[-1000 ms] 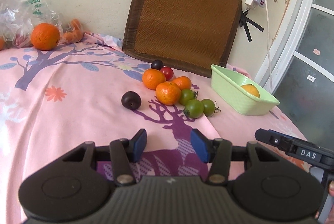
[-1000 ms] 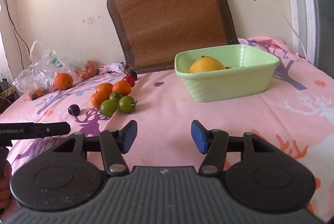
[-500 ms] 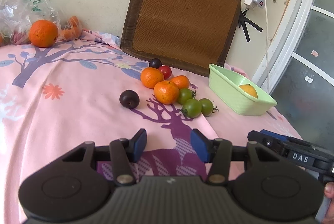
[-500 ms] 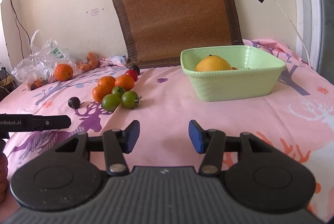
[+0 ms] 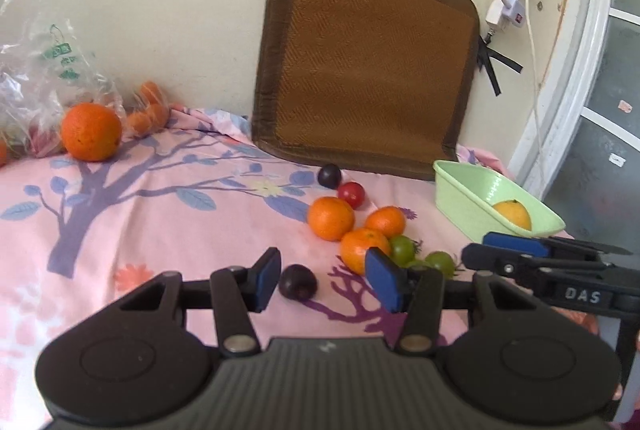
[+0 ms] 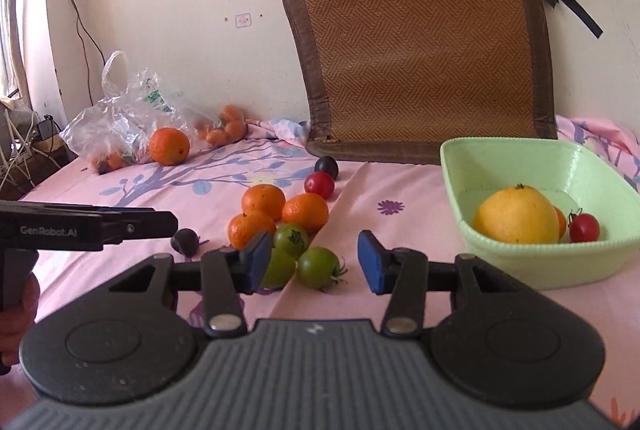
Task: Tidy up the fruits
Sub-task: 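Carry a purple tomato in the left tool to the basket while the right tool carries a green tomato, then grasp a mandarin with the left tool while the right tool grasps another mandarin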
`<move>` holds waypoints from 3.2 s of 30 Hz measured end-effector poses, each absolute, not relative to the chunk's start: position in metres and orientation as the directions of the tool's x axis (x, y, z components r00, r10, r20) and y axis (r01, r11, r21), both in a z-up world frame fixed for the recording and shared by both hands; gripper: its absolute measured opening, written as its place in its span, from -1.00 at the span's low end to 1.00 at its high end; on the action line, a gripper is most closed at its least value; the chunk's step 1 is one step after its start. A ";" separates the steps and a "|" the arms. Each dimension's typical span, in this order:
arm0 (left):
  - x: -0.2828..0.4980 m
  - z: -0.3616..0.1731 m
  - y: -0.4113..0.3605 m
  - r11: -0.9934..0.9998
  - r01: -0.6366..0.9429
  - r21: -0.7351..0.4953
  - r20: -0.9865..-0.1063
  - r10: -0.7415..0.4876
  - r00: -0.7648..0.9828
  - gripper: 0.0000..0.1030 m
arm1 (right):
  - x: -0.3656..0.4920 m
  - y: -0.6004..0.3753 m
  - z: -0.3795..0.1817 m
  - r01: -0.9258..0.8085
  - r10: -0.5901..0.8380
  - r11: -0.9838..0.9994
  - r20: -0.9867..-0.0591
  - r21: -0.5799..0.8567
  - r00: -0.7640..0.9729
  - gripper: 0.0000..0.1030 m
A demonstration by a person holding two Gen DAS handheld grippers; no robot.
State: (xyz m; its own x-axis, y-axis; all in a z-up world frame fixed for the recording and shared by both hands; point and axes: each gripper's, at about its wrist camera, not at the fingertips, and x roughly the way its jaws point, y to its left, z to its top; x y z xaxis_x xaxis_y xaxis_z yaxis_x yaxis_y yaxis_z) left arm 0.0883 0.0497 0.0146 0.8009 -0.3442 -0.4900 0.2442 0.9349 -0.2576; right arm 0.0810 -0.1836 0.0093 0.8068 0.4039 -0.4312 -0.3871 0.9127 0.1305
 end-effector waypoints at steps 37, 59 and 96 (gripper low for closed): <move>0.171 0.061 -0.112 0.733 0.593 -0.333 -0.442 -0.677 0.589 -0.50 | 0.073 -0.277 0.020 0.009 -0.040 0.994 -0.292 -0.106 0.956 -0.41; 0.175 0.102 -0.072 0.748 0.535 -0.392 -0.368 -0.661 0.654 -0.40 | 0.052 -0.317 0.015 0.119 -0.116 0.991 -0.048 0.060 0.992 -0.23; 0.074 0.005 0.058 0.875 0.413 -0.251 -0.535 -0.481 0.694 -0.24 | 0.096 -0.146 0.011 -0.504 0.658 0.752 -0.462 0.425 0.594 -0.30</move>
State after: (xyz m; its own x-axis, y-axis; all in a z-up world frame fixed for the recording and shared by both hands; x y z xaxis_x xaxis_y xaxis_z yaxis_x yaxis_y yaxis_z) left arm 0.0739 0.0582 0.0052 0.6943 -0.4812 -0.5351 0.4131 0.8753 -0.2512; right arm 0.0960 -0.1461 0.0110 0.5941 0.6584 -0.4622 -0.5035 0.7525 0.4246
